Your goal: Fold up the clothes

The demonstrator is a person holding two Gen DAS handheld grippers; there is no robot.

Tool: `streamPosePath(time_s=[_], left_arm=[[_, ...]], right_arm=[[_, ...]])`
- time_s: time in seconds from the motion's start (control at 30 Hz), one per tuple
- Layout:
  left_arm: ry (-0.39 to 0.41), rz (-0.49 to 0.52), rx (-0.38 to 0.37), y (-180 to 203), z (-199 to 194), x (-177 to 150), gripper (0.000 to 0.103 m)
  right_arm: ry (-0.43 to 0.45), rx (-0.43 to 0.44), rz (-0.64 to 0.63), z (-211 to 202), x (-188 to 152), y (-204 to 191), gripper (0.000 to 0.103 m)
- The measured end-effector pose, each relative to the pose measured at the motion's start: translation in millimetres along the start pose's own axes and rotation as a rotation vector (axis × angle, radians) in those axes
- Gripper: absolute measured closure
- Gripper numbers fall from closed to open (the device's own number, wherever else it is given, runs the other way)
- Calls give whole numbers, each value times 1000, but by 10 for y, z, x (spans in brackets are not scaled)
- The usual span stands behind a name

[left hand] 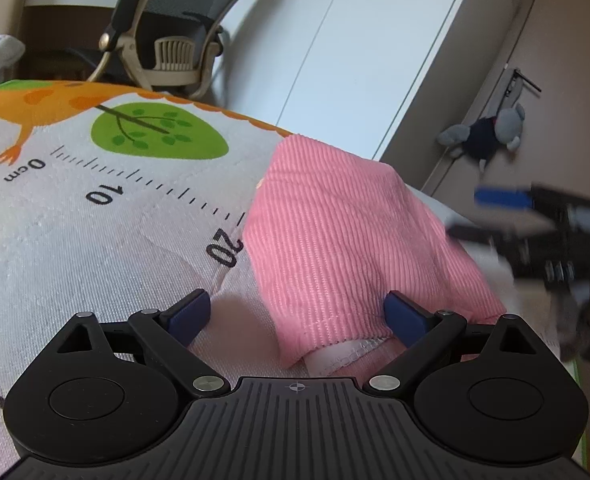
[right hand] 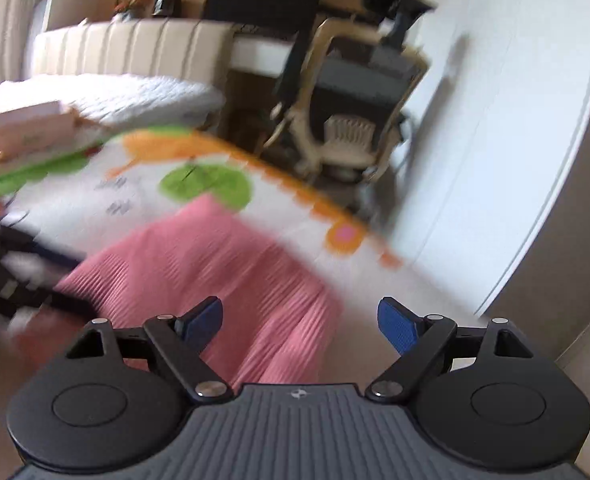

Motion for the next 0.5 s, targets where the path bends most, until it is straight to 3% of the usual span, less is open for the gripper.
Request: streamPosePath(time_s=[0.07, 0.17, 0.23, 0.33, 0.47, 0.5], left_arm=[[1, 0, 2, 1, 0, -2, 6], [0, -11, -2, -7, -21, -2, 6], [-23, -26, -13, -25, -90, 7, 6], [-26, -31, -2, -80, -260, 44, 5], [36, -53, 67, -193, -454, 163, 5], [44, -59, 67, -204, -482, 180, 5]], right_arm=[[-7, -48, 10, 173, 7, 57, 17], [-109, -95, -66, 588, -163, 21, 17], [-128, -108, -96, 659, -263, -16, 17], [-51, -85, -98, 352, -168, -58, 22], [85, 63, -241, -164, 45, -457, 31], [107, 99, -289, -237, 77, -617, 40]])
Point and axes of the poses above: each gripper's, at about its wrist camera, not at the fingertips, and z roughly the way its jaws point, y to its right, x to its top, the point moved 2 cm from there along z, roughly the way its jaws point, and after that the axes turned 12 degrees about -z, right-handed, at the moved point
